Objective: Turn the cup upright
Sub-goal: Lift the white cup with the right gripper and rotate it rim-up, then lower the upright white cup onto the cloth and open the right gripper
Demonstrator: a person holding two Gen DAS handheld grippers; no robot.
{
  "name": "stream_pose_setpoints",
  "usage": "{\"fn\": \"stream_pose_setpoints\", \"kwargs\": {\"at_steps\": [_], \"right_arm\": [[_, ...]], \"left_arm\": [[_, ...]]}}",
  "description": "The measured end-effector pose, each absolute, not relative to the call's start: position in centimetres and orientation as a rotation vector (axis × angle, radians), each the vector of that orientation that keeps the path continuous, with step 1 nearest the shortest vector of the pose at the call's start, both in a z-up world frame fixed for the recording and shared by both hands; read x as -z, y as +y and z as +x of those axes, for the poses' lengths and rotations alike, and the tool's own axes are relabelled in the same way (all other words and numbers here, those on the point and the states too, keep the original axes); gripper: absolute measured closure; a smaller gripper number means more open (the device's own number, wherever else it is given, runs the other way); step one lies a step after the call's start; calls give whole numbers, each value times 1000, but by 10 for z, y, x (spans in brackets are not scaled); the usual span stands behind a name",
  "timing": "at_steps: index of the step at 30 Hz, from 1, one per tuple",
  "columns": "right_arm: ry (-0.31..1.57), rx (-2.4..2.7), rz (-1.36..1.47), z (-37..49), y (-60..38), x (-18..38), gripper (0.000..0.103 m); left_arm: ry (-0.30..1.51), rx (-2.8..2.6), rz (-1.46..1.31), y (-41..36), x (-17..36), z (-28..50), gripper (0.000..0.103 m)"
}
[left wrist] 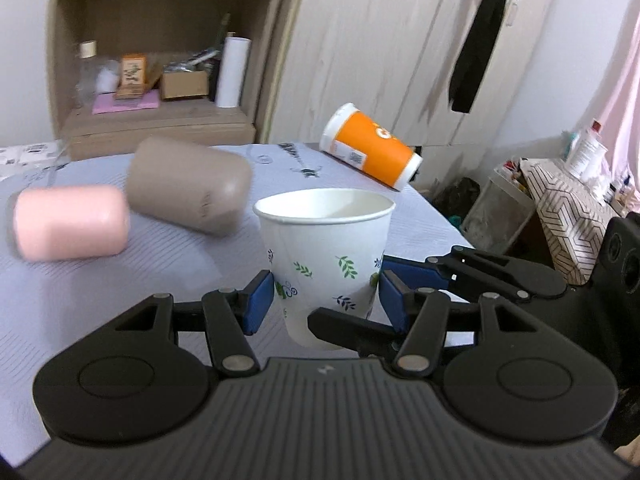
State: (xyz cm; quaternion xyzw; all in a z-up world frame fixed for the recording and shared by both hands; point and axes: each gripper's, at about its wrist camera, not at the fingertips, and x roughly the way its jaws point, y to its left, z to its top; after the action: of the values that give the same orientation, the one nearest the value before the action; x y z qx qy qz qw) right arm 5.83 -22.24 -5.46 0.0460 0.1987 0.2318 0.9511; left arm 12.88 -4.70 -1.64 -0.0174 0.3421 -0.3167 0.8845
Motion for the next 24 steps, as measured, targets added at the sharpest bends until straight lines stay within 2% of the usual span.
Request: {"fn": "stream_pose_setpoints", "kwargs": {"at_steps": [8,13,24], "right_arm": [[308,-495,-56,58,-187,57,43],[310,-485,-94,73,-177,60,43],[366,-461,-107,101,-183,72,43]], "left_arm": [[606,598,32,-26,20,117,46],[569,578,76,-26,26,126,46],[621,637,67,-34,41,165,46]]}}
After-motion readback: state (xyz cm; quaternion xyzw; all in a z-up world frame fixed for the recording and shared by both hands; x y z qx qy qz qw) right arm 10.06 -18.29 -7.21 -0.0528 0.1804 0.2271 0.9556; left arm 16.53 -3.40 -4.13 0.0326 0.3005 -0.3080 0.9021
